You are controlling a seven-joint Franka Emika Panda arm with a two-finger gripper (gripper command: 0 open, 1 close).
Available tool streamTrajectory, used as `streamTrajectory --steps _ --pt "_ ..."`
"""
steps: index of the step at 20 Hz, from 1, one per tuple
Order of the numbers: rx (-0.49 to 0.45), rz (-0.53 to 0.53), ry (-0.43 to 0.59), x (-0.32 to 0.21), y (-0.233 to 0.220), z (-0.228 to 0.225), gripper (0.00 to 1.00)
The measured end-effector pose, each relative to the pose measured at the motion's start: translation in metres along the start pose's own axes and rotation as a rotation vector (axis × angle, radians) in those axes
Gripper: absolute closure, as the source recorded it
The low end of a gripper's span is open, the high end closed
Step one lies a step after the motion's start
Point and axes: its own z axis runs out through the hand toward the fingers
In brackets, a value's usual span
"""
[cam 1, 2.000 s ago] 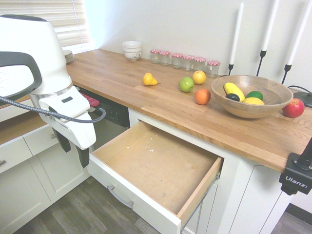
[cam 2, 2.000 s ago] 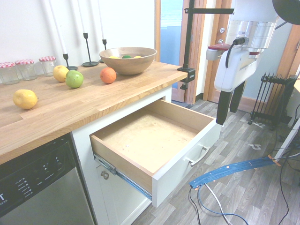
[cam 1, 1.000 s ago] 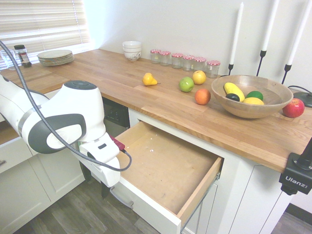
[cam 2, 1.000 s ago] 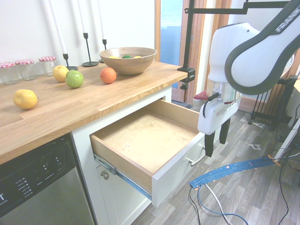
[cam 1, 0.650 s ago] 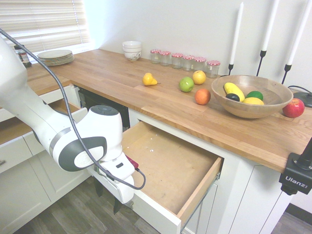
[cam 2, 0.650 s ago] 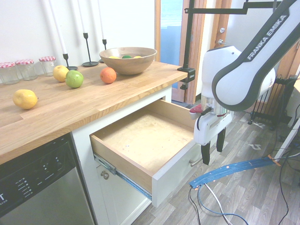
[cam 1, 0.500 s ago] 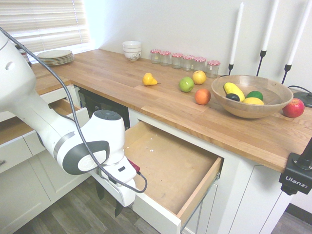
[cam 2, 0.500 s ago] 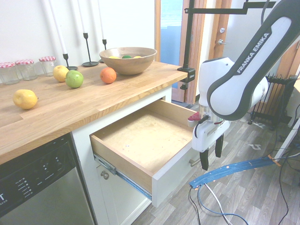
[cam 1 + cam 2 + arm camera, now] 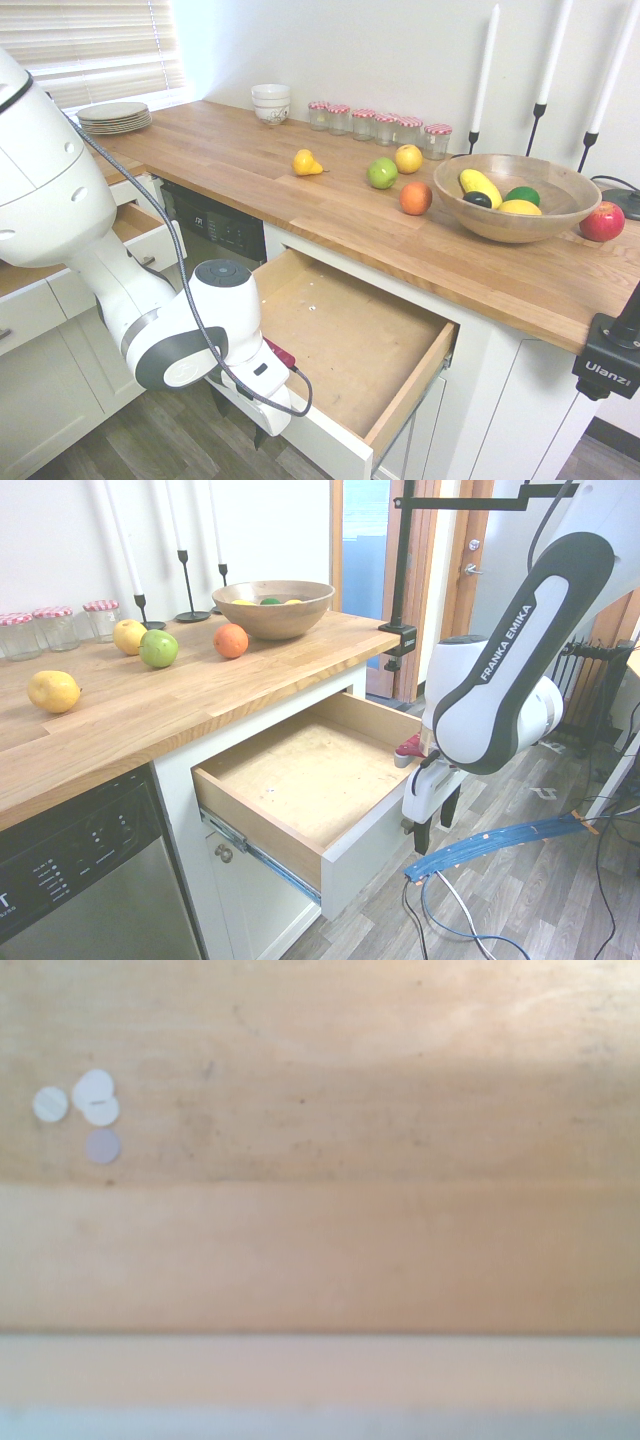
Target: Close the drawer
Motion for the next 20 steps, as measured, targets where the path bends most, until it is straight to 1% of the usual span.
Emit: streamTrajectory --steps 5,20 --pt "0.016 -0.011 0.004 0.0025 0.0 -0.0015 1.0" --pt "0.025 -0.037 0.024 -0.0014 -0.0081 -0.0034 1.0"
